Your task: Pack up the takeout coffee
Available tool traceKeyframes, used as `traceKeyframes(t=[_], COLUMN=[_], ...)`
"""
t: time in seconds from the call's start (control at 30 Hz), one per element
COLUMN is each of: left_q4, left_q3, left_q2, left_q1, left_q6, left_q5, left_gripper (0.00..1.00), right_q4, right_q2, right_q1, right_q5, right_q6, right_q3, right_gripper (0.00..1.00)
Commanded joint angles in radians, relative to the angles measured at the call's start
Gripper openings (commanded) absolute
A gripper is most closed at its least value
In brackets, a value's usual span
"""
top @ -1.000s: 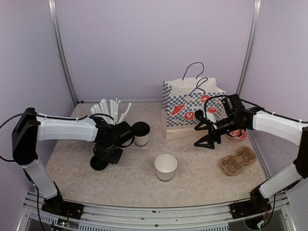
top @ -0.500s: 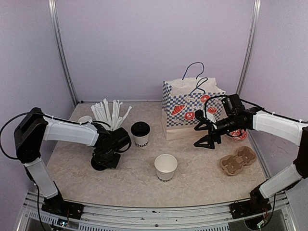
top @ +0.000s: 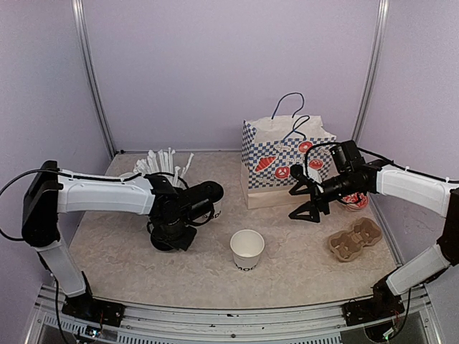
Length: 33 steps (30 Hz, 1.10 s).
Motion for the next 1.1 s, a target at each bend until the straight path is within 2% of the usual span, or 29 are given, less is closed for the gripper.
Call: traceKeyframes(t=[0.0, 0.17, 0.4, 0.53, 0.7, 0.93, 1.07], left_q4=[-0.089, -0.093, 0.159, 0.445, 0.84, 1.372, 1.494], left_q3=[0.183, 0.396, 0.486, 0.451, 0.324, 0.098, 0.073], left_q2=[-0.056, -0.09, -0.123, -0.159, -0.212, -0.248, -0.226], left_q1=[-0.099, -0.143, -0.147, -0.135, -0.076, 0.019, 0.028], left_q6=[0.041, 0.09, 0.21, 0.27, 0.242, 0.024, -0.032], left_q5=[0.15, 0.262, 0.418, 0.484, 0.635, 0.819, 0.87], left_gripper=[0.08, 0.08, 0.09, 0.1, 0.11, 0.11, 0.11], right_q4=[-0.035, -0.084, -0.16, -0.172, -0.09, -0.003, 0.042], right_q2=[-0.003, -0.049, -0.097, -0.086, -0.048, -0.002, 0.028], right_q1=[-0.008, -0.01, -0.01, -0.009, -0.008, 0.012, 0.048], right_q5=[-0.028, -0.062, -0.081, -0.185, -0.29, -0.32, -0.319], right_q6=[0.001, 0.013, 0.044, 0.123, 0.276, 0.379, 0.435], right_q3=[0.029, 0.086, 0.19, 0.291, 0.377, 0.477, 0.508], right_gripper=[0.91, 0.92, 0.93, 0.95, 0.96, 0.99, 0.99])
